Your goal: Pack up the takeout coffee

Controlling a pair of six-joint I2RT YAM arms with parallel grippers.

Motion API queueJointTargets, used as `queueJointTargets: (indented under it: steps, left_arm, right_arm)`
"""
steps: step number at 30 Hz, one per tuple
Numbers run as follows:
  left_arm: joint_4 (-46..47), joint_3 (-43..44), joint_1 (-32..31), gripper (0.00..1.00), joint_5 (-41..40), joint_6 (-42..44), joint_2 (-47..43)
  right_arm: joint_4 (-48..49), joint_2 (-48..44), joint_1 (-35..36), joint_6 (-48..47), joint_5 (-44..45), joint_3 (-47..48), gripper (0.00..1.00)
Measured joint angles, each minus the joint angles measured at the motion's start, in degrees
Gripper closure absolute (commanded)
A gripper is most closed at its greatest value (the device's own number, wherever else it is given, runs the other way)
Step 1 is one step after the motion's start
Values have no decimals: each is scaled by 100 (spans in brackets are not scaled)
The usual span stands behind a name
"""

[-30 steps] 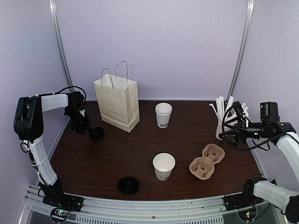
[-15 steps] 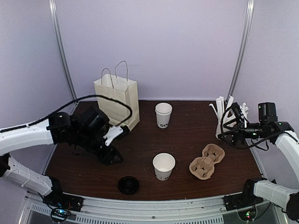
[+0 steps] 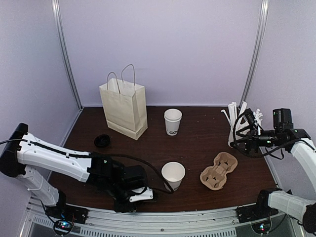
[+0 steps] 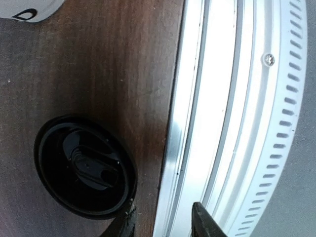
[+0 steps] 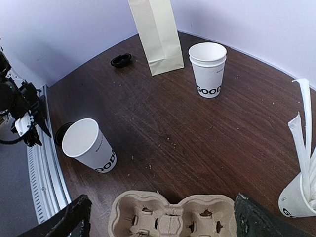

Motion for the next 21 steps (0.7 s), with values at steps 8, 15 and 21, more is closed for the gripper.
queueJointTargets:
  steps: [8,15,21]
  left_arm:
    - [33,258,-179,61,-503,354,564]
    - [50,358,-179,71,-717,645,949]
    - [50,367,-179,82,-769,723,1008]
  right_arm:
    - [-2,0,0,-2,7,-2,0]
    - [0,0,0,-2,7,-2,0]
    - [-2,0,0,-4,7,-2,0]
